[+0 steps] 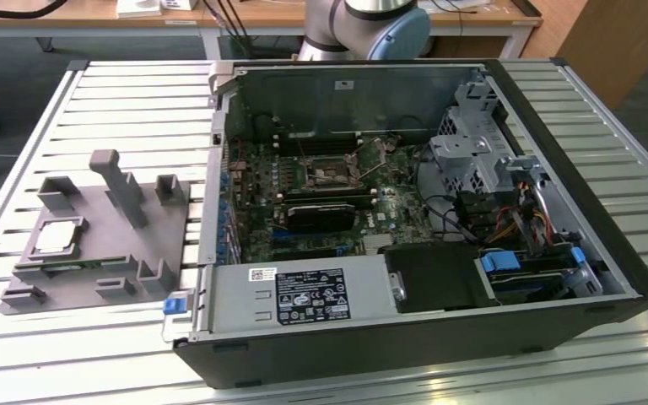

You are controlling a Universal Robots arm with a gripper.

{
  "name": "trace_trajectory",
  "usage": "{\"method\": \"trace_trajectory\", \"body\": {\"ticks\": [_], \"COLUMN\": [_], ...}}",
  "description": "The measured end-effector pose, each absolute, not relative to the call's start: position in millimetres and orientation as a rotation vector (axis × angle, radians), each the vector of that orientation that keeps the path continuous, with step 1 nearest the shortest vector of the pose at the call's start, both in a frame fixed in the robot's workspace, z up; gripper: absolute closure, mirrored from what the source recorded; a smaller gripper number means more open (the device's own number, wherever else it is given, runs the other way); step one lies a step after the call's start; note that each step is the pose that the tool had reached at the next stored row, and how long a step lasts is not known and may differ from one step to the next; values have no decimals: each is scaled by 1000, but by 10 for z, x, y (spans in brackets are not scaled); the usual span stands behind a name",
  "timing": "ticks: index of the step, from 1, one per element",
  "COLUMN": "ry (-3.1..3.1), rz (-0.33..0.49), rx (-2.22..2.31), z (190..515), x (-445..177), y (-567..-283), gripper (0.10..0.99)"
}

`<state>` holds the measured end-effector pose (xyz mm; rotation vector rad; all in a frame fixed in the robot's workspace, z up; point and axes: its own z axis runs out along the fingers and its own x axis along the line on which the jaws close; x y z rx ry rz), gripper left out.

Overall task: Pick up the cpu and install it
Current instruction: 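Pick up the cpu and move it towards the insertion slot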

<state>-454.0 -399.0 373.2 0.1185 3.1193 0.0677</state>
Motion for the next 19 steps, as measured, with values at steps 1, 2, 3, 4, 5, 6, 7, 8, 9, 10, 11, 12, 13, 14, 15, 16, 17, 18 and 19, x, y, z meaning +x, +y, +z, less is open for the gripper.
{"method": "trace_trajectory", "body": {"ticks": [1,2,3,4,5,6,7,8,9,10,11,12,13,14,15,16,17,18,19], "ry": [3119,3119,3119,3119,3119,3119,3119,3120,3120,3120,3120,3120,3120,3120,3120,3120,3120,3120,3120], "rz": [68,68,68,68,68,68,68,68,68,68,68,68,68,68,68,68,68,68,68], "rx": [119,118,119,118,118,118,118,119,119,119,119,119,119,119,119,119,119,119,119], "z": [3728,3725,3721,3717,3714,3710,3707,3705,3702,3700,3697,3694,3692,3689,3687,3685,3682,3680,3678], "x": [-4540,-4541,-4541,-4541,-4540,-4540,-4540,-4541,-4540,-4540,-4541,-4541,-4541,-4540,-4541,-4541,-4540,-4541,-4541], "y": [-3990,-3990,-3990,-3990,-3990,-3990,-3990,-3990,-3990,-3990,-3990,-3990,-3990,-3990,-3990,-3990,-3990,-3990,-3990], "gripper": [980,980,980,980,980,980,980,980,980,980,980,980,980,980,980,980,980,980,980]}}
